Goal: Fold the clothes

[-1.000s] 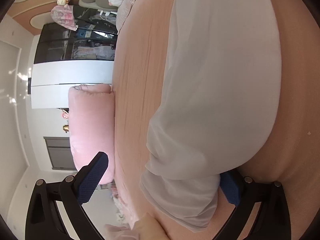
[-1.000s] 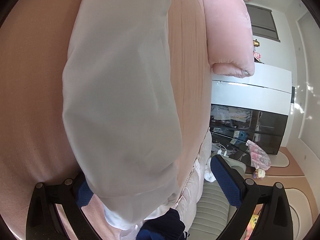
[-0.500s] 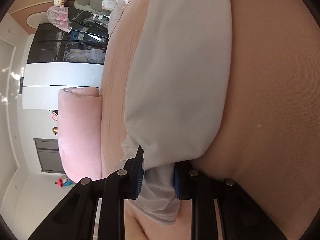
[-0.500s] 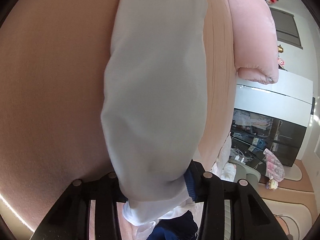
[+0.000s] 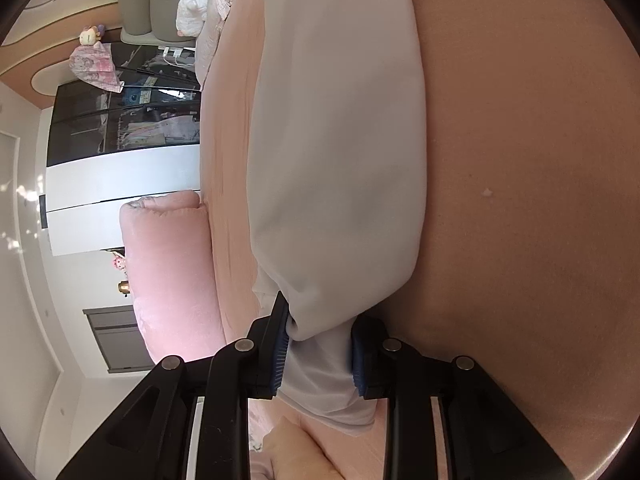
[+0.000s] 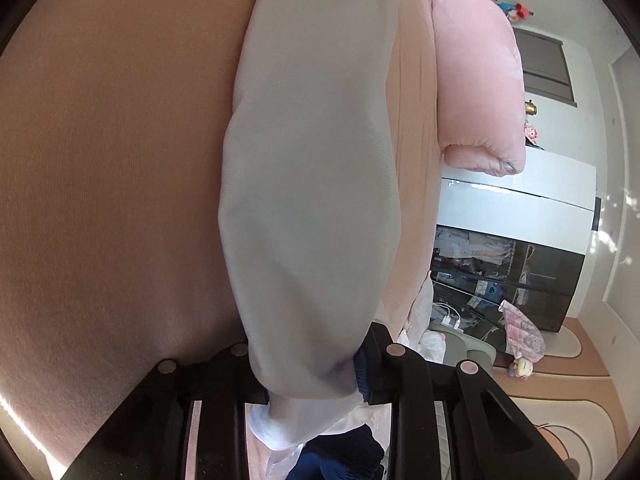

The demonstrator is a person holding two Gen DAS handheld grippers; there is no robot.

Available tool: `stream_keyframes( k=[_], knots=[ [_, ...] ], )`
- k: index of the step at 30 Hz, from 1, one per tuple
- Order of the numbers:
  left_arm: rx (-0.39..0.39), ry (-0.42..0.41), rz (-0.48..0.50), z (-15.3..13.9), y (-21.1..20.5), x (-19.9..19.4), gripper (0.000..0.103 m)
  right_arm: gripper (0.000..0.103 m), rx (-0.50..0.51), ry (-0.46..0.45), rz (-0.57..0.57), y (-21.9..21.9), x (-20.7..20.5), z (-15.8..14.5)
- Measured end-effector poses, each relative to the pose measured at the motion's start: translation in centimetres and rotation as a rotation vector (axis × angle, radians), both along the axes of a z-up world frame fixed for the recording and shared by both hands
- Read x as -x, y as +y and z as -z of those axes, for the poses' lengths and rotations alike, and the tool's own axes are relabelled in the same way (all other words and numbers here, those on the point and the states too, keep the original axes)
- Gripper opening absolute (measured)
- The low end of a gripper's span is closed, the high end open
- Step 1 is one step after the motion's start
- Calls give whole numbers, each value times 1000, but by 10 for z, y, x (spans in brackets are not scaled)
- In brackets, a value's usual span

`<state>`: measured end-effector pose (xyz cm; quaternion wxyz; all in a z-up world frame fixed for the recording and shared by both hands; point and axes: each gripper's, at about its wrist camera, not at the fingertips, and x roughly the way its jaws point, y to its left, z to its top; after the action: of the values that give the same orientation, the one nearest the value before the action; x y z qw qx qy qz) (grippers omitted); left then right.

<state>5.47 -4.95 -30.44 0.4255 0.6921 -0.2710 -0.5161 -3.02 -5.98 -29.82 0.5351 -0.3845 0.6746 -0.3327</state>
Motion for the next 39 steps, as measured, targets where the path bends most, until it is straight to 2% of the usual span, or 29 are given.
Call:
stream_keyframes(
  k=[4,11,14,21,25,29,33,39],
  knots=[
    [-2,5,-24,-6,9,-2,23,25,25,21,-52,6,5,-2],
    [-87,59,-54,-23,31,-5,24,25,-66,-33,-31,33,5,-18],
    [-96,35,-42,-19,42,-3,24,25,-110,-51,-42,49,8,-23],
    [-151,80,-69,-29,58,5,24,25,-143,-71,-30,69,16,-28],
    [-170,51,-49,-32,73,15,24,25,-160,-69,-88,79,30,-27],
    [-211,65,-29,-36,89,27,25,25,-174,-59,-127,89,43,-23],
    [-231,73,-34,-35,89,26,26,27,-249,-92,-97,88,48,-31],
    [-325,193,-112,-53,64,20,26,31,-415,-186,7,66,46,-50]
  ],
)
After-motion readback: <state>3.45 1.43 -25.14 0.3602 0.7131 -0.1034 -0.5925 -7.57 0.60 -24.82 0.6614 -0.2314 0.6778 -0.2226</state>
